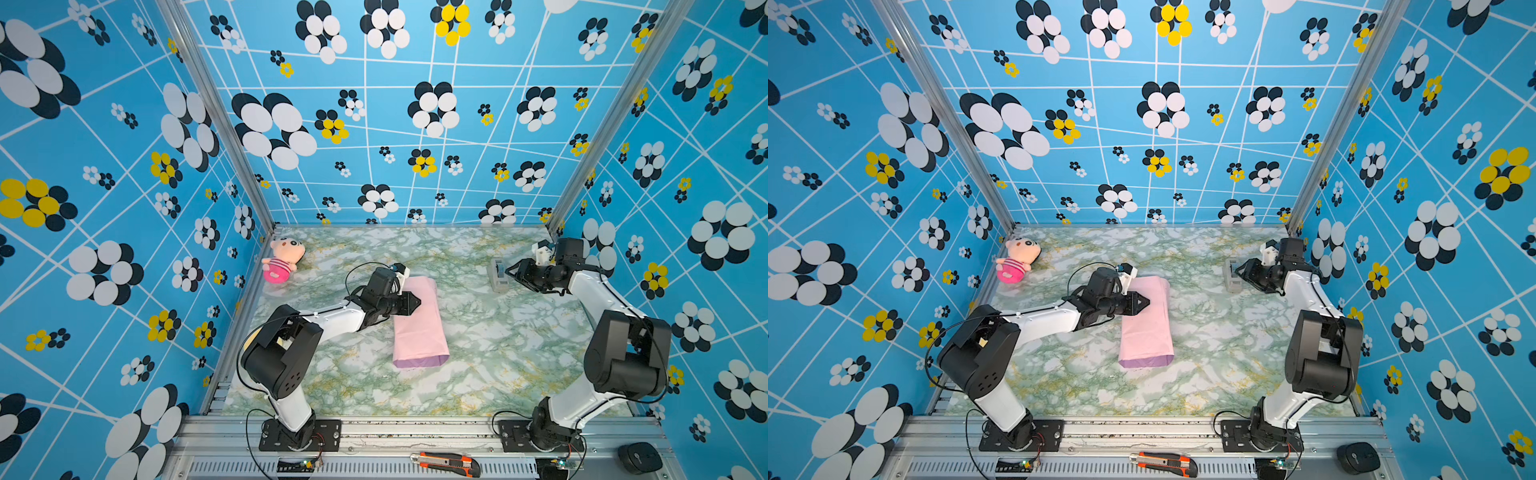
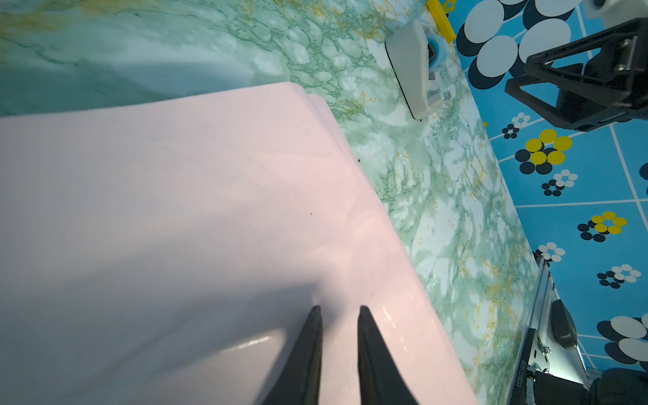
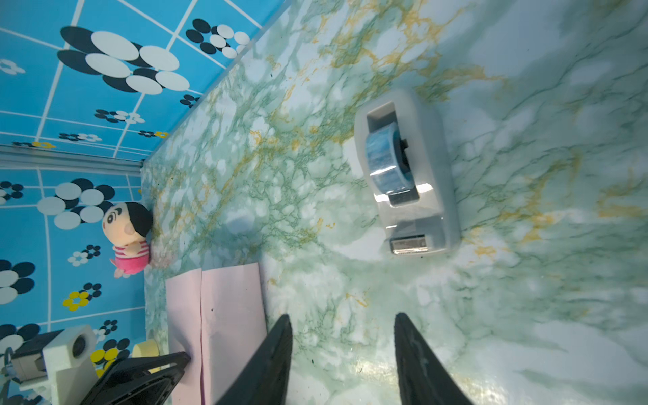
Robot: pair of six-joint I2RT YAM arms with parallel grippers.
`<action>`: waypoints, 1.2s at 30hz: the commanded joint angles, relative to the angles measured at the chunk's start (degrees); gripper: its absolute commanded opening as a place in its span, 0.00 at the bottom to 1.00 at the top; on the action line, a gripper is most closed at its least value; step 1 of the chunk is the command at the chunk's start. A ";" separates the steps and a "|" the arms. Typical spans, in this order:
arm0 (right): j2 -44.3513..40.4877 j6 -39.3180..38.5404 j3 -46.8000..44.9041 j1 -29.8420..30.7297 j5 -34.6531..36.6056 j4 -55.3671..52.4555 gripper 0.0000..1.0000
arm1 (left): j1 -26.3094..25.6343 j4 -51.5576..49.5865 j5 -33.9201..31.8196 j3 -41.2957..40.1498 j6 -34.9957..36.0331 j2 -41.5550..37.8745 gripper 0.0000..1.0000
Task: Wrap a gift box in wrapping paper
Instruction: Tear off the tape with the cutter.
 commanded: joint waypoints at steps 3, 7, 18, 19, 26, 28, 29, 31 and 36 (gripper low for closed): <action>8.75 -7.18 5.74 -1.42 -8.43 2.12 0.47 | 0.27 -10.34 -3.06 -2.63 1.37 4.63 0.22; 13.74 -9.80 9.24 -1.51 -8.73 0.25 0.48 | 0.16 -9.94 -2.97 -2.57 0.77 5.17 0.22; 19.86 -13.69 14.11 -1.60 -11.92 -3.84 0.47 | 0.16 -10.87 -3.84 -2.79 0.69 4.74 0.22; 20.04 -14.19 14.25 -1.60 -12.05 -4.44 0.46 | 0.16 -10.76 -3.85 -2.83 0.68 4.68 0.22; 20.27 -16.19 13.95 -1.60 -13.60 -6.58 0.45 | 0.16 -10.63 -3.85 -2.83 0.55 4.98 0.22; 20.72 -16.28 14.05 -1.60 -14.14 -6.62 0.44 | 0.16 -10.64 -3.85 -2.83 0.58 4.91 0.22; 21.06 -16.26 14.16 -1.53 -14.28 -6.62 0.43 | 0.16 -10.64 -3.98 -2.91 0.61 4.99 0.22; 21.65 -16.30 14.36 -1.60 -14.71 -6.79 0.42 | 0.16 -10.73 -3.93 -2.83 0.72 4.99 0.22; 22.15 -16.54 14.65 -1.69 -14.22 -6.87 0.38 | 0.16 -10.73 -4.02 -2.74 0.66 5.06 0.22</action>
